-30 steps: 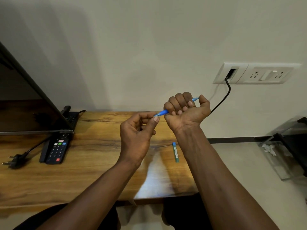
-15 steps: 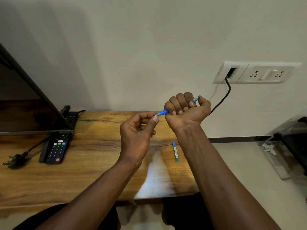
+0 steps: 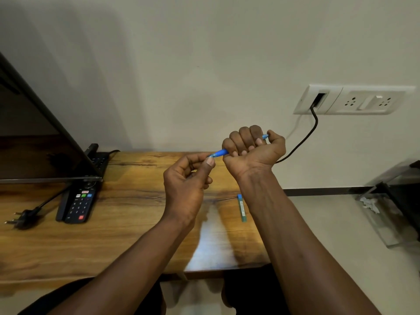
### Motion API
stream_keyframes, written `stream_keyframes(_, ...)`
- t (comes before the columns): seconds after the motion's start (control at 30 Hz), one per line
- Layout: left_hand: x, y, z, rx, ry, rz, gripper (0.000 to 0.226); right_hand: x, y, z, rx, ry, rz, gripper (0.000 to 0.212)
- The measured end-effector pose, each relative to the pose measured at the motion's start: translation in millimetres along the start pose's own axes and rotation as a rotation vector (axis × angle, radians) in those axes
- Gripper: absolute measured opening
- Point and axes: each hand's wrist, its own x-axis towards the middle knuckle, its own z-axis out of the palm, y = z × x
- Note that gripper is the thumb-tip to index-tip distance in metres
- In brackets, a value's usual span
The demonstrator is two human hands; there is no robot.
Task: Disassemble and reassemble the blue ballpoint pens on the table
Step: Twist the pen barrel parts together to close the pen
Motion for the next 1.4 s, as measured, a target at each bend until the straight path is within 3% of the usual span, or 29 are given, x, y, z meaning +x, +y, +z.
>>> stream_keyframes(0.63,-1,11,-10,-0.048,-0.030,-0.017,0.011,-3,11,6,0.132,0.109,0.038,0.040)
stream_keyframes(0.87,-1,23,-14,-0.499,-0.223,-0.447,0.025,-4,9,8,0.152,0.088,0.021,0.043)
stream_keyframes(1.4,2,21,-14,-0.499,-0.211,-0.507,0.019,-4,11,9,0.080,0.086,-0.008,0.044)
